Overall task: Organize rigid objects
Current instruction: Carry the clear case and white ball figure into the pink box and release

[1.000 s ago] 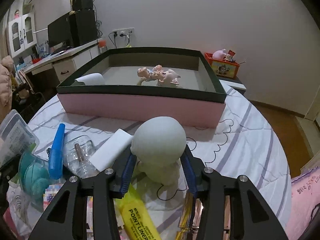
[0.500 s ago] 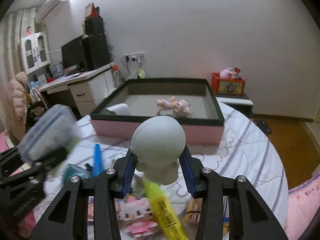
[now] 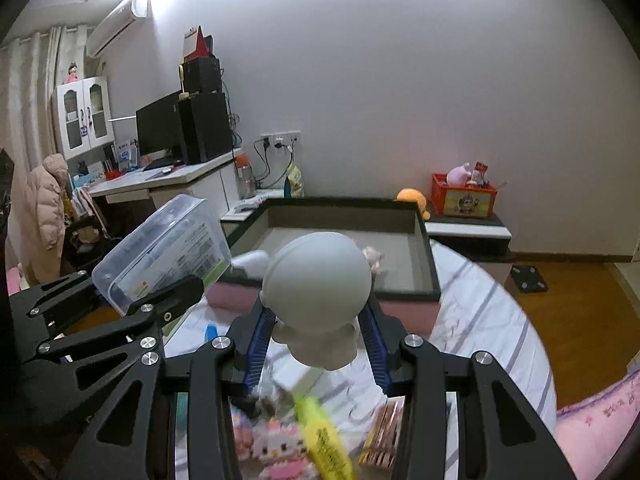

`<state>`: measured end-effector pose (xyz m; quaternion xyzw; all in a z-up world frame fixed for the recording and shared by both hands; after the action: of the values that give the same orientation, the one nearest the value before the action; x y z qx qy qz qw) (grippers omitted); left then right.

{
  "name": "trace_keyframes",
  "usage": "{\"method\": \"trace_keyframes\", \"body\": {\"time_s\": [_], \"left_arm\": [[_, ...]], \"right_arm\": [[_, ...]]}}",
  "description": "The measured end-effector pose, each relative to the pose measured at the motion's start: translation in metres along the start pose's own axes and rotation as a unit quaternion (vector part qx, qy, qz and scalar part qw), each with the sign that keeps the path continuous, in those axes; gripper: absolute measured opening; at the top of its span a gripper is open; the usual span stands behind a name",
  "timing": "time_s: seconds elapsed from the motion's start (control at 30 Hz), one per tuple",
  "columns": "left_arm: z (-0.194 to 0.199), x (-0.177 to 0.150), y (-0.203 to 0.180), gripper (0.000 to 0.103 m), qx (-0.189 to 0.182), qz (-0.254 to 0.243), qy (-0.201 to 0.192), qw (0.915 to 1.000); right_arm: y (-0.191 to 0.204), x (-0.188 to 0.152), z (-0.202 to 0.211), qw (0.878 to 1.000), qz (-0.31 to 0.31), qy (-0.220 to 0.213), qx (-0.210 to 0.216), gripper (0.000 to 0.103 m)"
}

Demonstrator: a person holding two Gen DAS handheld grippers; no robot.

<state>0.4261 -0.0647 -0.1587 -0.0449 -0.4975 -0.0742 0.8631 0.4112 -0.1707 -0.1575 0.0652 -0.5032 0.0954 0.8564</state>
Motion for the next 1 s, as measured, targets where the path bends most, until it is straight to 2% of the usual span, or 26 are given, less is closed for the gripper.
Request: {"method": "trace_keyframes", "body": {"time_s": [0.13, 0.27, 0.43, 0.5, 0.57, 0.73, 0.83, 1.0], "left_arm": [[-0.018, 0.041, -0.001, 0.032, -0.002, -0.016, -0.011, 0.9998], [-0.052, 0.075, 0.002, 0.032, -0.003, -0.033, -0.002, 0.9994], [-0.120, 0.096, 0.012, 0.032, -0.010, -0.036, 0.052, 0.9979], [-0.147, 0.095, 0.017, 0.032, -0.002, -0.042, 0.078, 0.9960], [-0.176, 0.091, 0.021, 0.032, -0.010, -0.036, 0.113, 0.9928], [-0.235, 0.068, 0.028, 0.032, 0.012, -0.057, 0.186, 0.9809], [-0.254, 0.056, 0.031, 0.032, 0.020, -0.064, 0.210, 0.9754], [-0.270, 0.046, 0.040, 0.036, 0.035, -0.066, 0.228, 0.9708]], "right_arm": [[-0.008, 0.032, -0.012, 1.000, 0.010, -0.010, -0.003, 0.044], [-0.017, 0.066, -0.038, 1.000, 0.017, -0.006, 0.002, 0.044], [-0.028, 0.092, -0.090, 1.000, 0.019, 0.024, 0.002, 0.044], [-0.032, 0.094, -0.112, 0.999, 0.020, 0.041, 0.000, 0.044], [-0.037, 0.092, -0.144, 0.997, 0.020, 0.070, 0.002, 0.044], [-0.047, 0.074, -0.204, 0.990, 0.023, 0.142, -0.001, 0.044], [-0.051, 0.063, -0.229, 0.984, 0.015, 0.178, 0.006, 0.044], [-0.051, 0.053, -0.246, 0.979, 0.027, 0.200, -0.001, 0.044]]}}
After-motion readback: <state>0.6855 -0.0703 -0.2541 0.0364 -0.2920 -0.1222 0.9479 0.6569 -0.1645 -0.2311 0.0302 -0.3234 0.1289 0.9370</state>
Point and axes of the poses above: each gripper's, at about its wrist camera, not at the fingertips, and z roughly against the way its jaws point, y to its left, x to its top, the point moved 6 cm from there along -z, roughly the way its jaws point, and after that the axes turned 5 degrees about z, right-handed, at the moved point
